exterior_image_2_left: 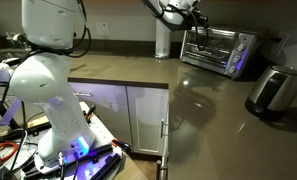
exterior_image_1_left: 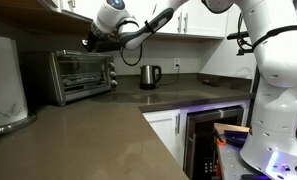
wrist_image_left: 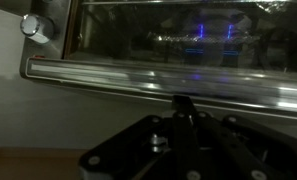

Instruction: Open the door of the mini oven

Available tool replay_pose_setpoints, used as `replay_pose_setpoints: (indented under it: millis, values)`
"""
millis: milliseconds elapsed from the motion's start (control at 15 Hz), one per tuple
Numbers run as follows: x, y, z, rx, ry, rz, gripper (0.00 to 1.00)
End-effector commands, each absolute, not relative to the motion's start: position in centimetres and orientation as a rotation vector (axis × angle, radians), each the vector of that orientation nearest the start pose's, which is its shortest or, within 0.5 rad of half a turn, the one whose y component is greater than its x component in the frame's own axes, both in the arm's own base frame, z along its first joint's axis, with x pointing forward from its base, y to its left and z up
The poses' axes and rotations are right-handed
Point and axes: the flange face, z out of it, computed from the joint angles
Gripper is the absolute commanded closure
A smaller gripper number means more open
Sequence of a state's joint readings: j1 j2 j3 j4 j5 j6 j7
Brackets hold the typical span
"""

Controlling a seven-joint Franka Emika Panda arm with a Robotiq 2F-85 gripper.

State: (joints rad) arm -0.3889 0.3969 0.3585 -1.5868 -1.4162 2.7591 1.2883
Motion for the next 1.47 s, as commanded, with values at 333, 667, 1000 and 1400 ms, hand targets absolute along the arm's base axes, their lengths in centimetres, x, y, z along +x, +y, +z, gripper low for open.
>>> replay_pose_setpoints:
  millis: [333, 667, 1000, 1400]
  values:
    - [68.1, 0.1, 46.9, -2.977, 0.361, -1.596, 1.0]
    - [65.9, 0.8, 47.2, -3.018, 0.375, -1.537, 1.0]
    - [64.6, 0.8, 47.8, -3.073, 0.362, -1.532, 1.0]
    - [64.1, 0.6, 48.2, -3.107, 0.346, -1.501, 1.0]
